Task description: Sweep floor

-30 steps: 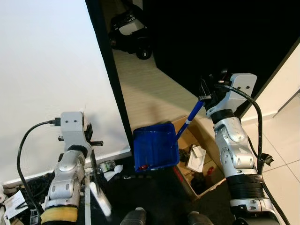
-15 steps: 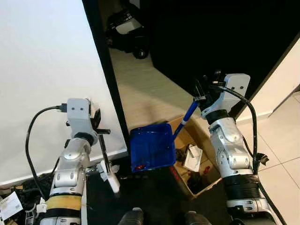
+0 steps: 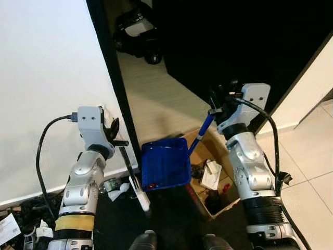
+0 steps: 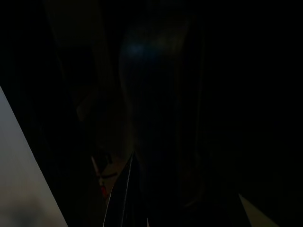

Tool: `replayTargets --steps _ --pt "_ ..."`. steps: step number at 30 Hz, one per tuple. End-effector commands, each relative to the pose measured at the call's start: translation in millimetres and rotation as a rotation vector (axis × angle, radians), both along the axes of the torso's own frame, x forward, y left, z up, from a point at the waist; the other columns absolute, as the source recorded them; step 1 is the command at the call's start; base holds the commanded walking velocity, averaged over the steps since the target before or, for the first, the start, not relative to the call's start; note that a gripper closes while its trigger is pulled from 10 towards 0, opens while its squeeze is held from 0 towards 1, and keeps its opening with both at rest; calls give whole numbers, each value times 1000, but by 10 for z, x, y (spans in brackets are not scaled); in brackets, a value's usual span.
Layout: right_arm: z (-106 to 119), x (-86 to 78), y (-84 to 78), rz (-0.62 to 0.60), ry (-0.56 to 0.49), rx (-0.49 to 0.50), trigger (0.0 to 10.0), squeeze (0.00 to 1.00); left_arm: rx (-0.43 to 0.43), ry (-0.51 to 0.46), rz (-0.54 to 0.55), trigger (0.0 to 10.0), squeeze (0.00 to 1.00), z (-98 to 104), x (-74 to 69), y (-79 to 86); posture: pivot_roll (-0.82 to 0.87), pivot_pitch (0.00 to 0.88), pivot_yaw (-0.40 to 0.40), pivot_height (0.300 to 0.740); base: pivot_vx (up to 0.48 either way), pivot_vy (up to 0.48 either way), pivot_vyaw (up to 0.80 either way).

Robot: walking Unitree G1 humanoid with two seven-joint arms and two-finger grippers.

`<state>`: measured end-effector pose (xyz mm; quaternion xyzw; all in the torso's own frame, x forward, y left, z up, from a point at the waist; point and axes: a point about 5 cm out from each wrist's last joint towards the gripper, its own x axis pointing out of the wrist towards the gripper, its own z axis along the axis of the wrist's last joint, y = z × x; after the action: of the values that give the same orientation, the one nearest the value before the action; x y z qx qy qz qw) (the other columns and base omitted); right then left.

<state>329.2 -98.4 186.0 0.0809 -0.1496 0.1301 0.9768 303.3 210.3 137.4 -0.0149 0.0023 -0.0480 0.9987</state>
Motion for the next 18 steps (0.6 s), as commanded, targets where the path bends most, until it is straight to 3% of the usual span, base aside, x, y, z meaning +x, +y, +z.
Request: replayTargets --steps 1,3,9,18 --pt "95 -23 165 81 -16 94 10000 0 19 12 24 10000 0 -27 -58 21 203 154 8 740 0 0 0" --pt "122 6 88 60 -22 94 10000 0 -29 45 56 10000 0 -77 -92 36 202 154 6 740 0 0 0" --pt "114 52 -60 17 -8 104 10000 0 -11 61 82 10000 0 -109 -141 51 206 155 2 740 0 0 0" --pt "87 39 -13 29 5 109 10000 0 4 73 102 10000 0 -109 -162 89 211 154 3 740 0 0 0"
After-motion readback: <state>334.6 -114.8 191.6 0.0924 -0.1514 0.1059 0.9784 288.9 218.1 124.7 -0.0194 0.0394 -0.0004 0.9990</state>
